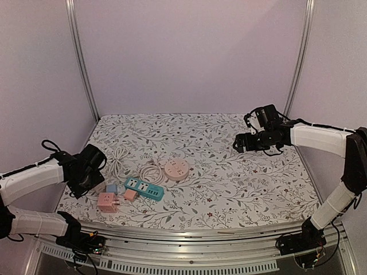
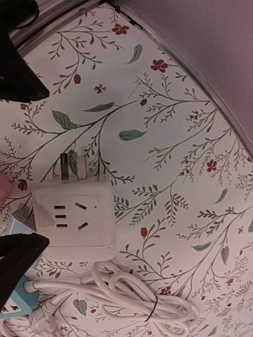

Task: Insert the plug

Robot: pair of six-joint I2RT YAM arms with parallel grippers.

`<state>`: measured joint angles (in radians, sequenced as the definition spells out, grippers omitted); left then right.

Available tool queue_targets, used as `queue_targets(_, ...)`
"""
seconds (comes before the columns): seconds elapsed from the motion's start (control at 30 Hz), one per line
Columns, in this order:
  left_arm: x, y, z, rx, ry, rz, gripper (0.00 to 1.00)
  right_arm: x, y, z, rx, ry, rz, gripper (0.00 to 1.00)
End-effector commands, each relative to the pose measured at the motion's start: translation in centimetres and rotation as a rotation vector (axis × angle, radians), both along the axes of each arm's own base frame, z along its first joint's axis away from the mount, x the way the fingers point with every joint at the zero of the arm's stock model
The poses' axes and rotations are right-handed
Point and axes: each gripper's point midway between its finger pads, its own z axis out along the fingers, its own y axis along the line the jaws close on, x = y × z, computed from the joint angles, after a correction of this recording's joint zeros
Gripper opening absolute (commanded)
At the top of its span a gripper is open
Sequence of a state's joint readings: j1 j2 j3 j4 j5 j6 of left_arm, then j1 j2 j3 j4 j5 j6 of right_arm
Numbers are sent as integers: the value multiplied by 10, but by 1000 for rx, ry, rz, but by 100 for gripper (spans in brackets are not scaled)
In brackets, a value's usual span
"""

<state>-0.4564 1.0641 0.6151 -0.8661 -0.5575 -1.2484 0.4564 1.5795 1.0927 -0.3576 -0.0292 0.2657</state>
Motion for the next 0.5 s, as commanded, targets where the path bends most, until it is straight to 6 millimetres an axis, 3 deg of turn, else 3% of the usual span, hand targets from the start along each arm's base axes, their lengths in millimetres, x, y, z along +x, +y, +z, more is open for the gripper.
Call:
queue_targets(0.0,0,-2,-13,-33,12,30,84,2,-1,-3,-30,4,-2,99)
queue_targets(0.3,22,-4,-1,-64,-106,21,81,1,0,-4,-27,10,3,99)
queue_targets(0.47,32,-8,-5,-71,-83,8,81,2,1,-6,-29,13,6,99)
